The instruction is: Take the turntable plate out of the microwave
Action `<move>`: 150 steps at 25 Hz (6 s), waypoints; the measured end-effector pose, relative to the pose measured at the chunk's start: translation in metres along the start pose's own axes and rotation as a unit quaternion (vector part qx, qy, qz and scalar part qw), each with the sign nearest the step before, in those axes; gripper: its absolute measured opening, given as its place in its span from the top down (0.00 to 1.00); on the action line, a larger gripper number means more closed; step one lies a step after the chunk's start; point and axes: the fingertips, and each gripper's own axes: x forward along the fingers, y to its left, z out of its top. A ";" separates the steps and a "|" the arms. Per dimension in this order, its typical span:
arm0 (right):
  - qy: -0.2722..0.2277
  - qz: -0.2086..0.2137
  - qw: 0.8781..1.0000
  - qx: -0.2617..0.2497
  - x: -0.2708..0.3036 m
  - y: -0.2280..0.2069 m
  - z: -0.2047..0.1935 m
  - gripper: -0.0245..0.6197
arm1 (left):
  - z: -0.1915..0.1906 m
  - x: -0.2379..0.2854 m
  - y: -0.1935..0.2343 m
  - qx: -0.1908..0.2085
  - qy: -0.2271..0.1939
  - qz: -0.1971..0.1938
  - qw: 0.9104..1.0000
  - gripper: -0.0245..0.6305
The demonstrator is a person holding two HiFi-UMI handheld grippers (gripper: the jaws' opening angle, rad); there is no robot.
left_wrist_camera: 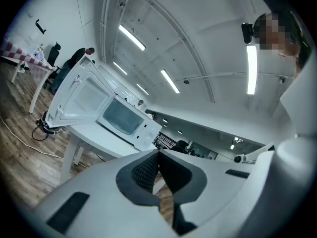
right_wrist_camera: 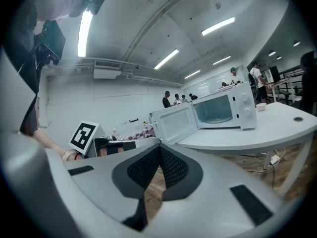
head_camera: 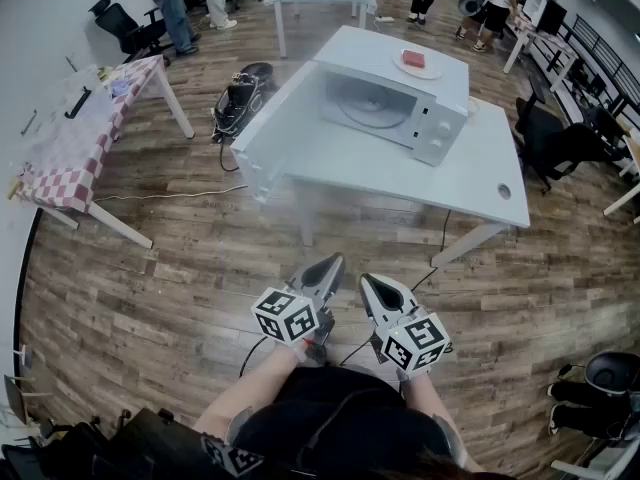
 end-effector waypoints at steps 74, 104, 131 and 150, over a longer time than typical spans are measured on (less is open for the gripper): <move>0.017 -0.100 0.987 0.123 0.236 -0.276 0.058 0.93 | 0.071 0.242 0.217 -0.032 0.037 0.076 0.996 0.94; 0.008 -0.149 0.932 0.331 0.297 -0.365 0.040 0.93 | 0.083 0.308 0.272 -0.003 0.041 0.109 0.993 0.94; -0.108 -0.149 0.713 0.676 0.344 -0.403 0.036 0.84 | 0.088 0.348 0.288 0.034 0.095 0.068 0.993 0.94; -0.131 -0.128 0.737 0.651 0.336 -0.400 0.045 0.90 | 0.083 0.363 0.296 -0.109 0.101 0.062 0.987 0.79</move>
